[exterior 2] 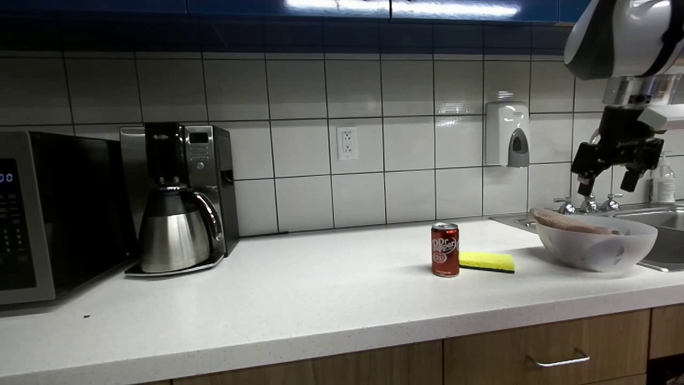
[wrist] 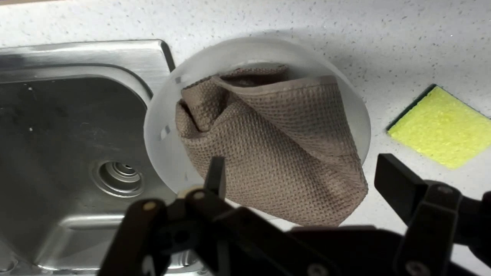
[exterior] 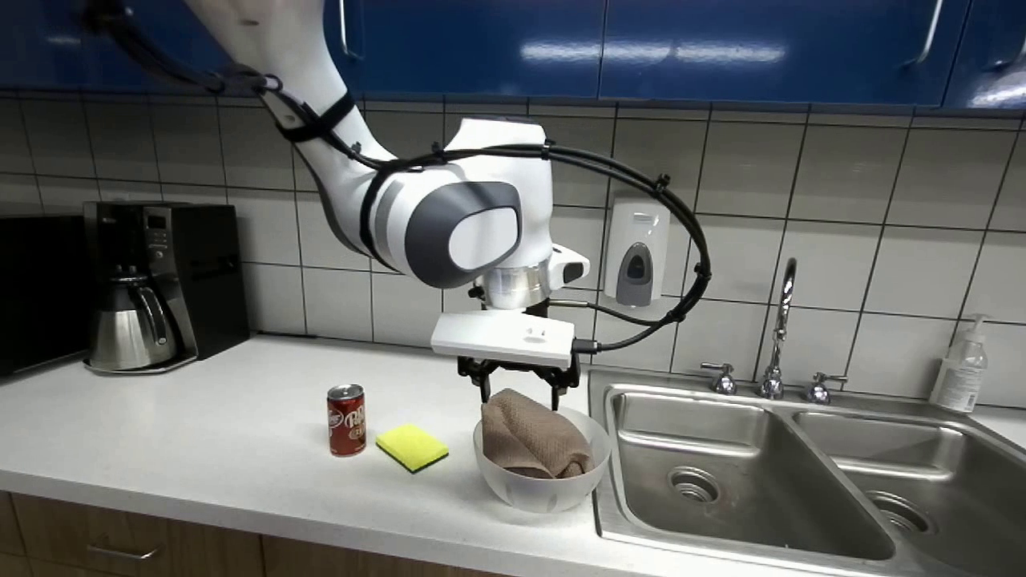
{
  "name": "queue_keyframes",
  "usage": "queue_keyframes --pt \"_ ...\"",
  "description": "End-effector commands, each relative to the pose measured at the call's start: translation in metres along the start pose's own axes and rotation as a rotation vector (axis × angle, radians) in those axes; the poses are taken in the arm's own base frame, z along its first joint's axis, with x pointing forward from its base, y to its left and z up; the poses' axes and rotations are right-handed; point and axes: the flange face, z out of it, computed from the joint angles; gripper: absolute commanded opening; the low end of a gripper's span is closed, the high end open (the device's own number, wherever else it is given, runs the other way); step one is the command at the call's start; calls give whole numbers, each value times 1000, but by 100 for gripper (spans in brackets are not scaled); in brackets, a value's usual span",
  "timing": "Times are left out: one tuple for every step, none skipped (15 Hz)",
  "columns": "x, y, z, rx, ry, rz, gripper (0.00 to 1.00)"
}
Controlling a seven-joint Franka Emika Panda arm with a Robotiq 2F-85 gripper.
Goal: Put the cloth on the counter
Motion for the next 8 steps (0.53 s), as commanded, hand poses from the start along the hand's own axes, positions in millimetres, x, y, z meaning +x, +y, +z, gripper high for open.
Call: queue_keyframes --pt "21 17 21 27 10 -48 100" --pt "25 21 28 38 10 -55 100" --pt "29 26 37 48 10 -61 100" --pt "32 30 44 57 8 -66 100" --pt "35 34 52 64 5 -71 100" --pt "39 38 61 71 0 -76 100" --pt "42 41 70 78 -5 -82 100" --pt "45 43 78 83 -12 -87 100"
